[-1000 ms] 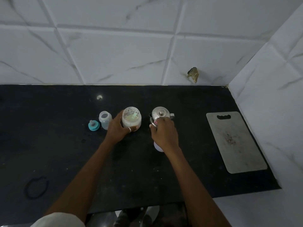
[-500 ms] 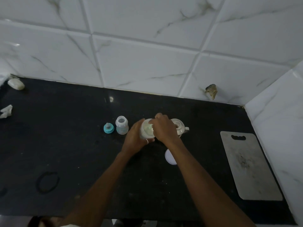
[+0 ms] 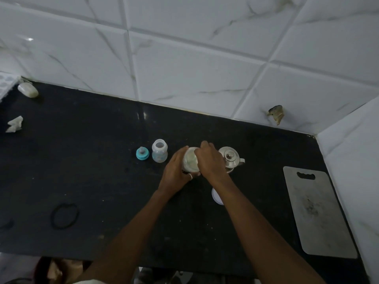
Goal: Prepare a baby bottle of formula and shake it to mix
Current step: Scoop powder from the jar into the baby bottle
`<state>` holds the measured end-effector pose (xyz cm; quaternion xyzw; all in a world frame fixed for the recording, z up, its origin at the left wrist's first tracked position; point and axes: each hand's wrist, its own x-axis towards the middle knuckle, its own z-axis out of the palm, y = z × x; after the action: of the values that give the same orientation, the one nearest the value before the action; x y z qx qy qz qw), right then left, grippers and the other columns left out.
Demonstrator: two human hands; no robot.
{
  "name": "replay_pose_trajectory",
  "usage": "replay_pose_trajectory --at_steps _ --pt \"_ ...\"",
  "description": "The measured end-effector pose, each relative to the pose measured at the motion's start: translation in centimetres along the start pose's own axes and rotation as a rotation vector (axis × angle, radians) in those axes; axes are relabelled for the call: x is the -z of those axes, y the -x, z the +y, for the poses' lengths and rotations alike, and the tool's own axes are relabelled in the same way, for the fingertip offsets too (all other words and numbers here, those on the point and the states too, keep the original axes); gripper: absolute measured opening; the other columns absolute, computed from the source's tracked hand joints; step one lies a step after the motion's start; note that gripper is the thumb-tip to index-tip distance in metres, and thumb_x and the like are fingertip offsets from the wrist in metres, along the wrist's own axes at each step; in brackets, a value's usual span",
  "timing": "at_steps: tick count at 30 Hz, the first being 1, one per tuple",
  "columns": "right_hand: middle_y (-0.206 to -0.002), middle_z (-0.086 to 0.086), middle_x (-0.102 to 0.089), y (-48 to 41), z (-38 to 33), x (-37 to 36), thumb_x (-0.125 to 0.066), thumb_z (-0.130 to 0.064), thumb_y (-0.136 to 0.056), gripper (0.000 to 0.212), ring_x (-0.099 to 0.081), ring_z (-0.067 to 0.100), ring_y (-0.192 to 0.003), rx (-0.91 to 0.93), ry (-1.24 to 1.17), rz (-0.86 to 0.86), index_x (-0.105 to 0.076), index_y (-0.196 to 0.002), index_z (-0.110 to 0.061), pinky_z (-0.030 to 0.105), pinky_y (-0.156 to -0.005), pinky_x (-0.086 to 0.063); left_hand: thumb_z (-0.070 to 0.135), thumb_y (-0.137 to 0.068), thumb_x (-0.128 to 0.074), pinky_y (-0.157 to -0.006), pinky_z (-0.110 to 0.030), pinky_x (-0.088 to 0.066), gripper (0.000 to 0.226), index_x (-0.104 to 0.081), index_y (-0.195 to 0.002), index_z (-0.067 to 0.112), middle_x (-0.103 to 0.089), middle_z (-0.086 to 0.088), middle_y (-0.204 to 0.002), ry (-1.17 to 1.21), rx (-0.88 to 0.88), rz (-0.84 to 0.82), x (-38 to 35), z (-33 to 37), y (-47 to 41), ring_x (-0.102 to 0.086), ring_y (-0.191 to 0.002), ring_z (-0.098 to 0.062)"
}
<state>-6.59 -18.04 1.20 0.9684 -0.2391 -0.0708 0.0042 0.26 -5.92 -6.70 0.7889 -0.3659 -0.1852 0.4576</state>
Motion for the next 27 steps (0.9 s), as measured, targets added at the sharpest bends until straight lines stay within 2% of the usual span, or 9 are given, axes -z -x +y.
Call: replay_pose_trajectory --at_steps 5,9,11,15,18,21,24,27 --pt "-0.124 0.009 -0.055 1.0 0.1 0.6 -0.073 -0.009 -0.085 0.032 -0.053 0.025 -0.108 -0.069 -0.114 0.123 -0.067 -0.117 -0.009 0.033 -0.076 -0.050 0.027 -0.069 -0.090 -0.115 -0.031 -0.037 0.100 -0.034 -0.152 0.017 -0.041 0.001 -0.155 -0.003 0.003 0.043 0.1 0.6 -0.3 -0.039 -0.142 -0.012" --pt "-0.110 0.007 -0.066 2.4 0.0 0.9 -0.068 -0.006 -0.088 0.027 -0.062 0.024 -0.099 -0.134 -0.204 0.234 -0.069 -0.114 -0.012 0.028 -0.068 -0.041 0.017 -0.069 -0.090 -0.116 -0.038 -0.039 0.100 -0.033 -0.152 0.017 -0.040 0.001 -0.156 -0.003 -0.010 0.090 0.4 1.3 -0.5 -0.039 -0.142 -0.013" --pt "-0.101 0.006 -0.070 2.8 0.1 0.9 -0.066 -0.006 -0.090 0.023 -0.065 0.024 -0.091 -0.126 -0.218 0.255 -0.071 -0.111 -0.014 0.030 -0.064 -0.042 0.012 -0.068 -0.089 -0.115 -0.039 -0.040 0.101 -0.033 -0.151 0.017 -0.040 0.000 -0.156 -0.010 -0.025 0.098 0.6 1.7 -0.6 -0.039 -0.142 -0.014" --pt "-0.083 0.003 -0.070 3.5 0.4 1.0 -0.067 -0.005 -0.088 0.014 -0.063 0.022 -0.081 -0.137 -0.224 0.300 -0.075 -0.095 -0.014 0.036 -0.056 -0.050 0.014 -0.070 -0.088 -0.116 -0.038 -0.037 0.098 -0.033 -0.152 0.016 -0.040 -0.001 -0.156 -0.043 -0.062 0.106 1.1 3.0 -0.8 -0.038 -0.143 -0.018" --pt "-0.072 0.000 -0.067 3.7 0.6 1.3 -0.071 -0.006 -0.083 0.010 -0.059 0.019 -0.077 -0.141 -0.203 0.338 -0.072 -0.080 -0.016 0.034 -0.048 -0.046 0.016 -0.072 -0.088 -0.117 -0.037 -0.035 0.098 -0.032 -0.153 0.017 -0.037 -0.001 -0.158 -0.084 -0.086 0.097 1.4 3.4 -0.8 -0.035 -0.145 -0.018" --pt "-0.070 0.001 -0.067 3.7 0.5 1.4 -0.074 -0.006 -0.082 0.010 -0.059 0.019 -0.077 -0.121 -0.190 0.339 -0.072 -0.079 -0.015 0.034 -0.048 -0.046 0.014 -0.074 -0.086 -0.119 -0.034 -0.031 0.099 -0.029 -0.154 0.018 -0.033 0.000 -0.160 -0.136 -0.114 0.083 1.6 3.7 -0.7 -0.030 -0.147 -0.017" --pt "-0.070 0.001 -0.067 3.8 0.2 1.3 -0.071 -0.006 -0.085 0.011 -0.058 0.019 -0.077 -0.137 -0.193 0.327 -0.075 -0.082 -0.017 0.031 -0.049 -0.040 0.009 -0.074 -0.084 -0.120 -0.035 -0.030 0.098 -0.029 -0.155 0.019 -0.032 0.000 -0.161 -0.154 -0.138 0.073 1.8 4.0 -0.4 -0.026 -0.149 -0.016" --pt "-0.072 -0.001 -0.068 4.0 0.1 1.0 -0.065 -0.009 -0.089 0.017 -0.057 0.017 -0.079 -0.171 -0.250 0.309 -0.076 -0.083 -0.019 0.031 -0.052 -0.046 0.007 -0.074 -0.084 -0.119 -0.040 -0.033 0.099 -0.028 -0.155 0.020 -0.031 -0.001 -0.161 -0.172 -0.152 0.063 1.8 4.0 -0.2 -0.027 -0.149 -0.017"
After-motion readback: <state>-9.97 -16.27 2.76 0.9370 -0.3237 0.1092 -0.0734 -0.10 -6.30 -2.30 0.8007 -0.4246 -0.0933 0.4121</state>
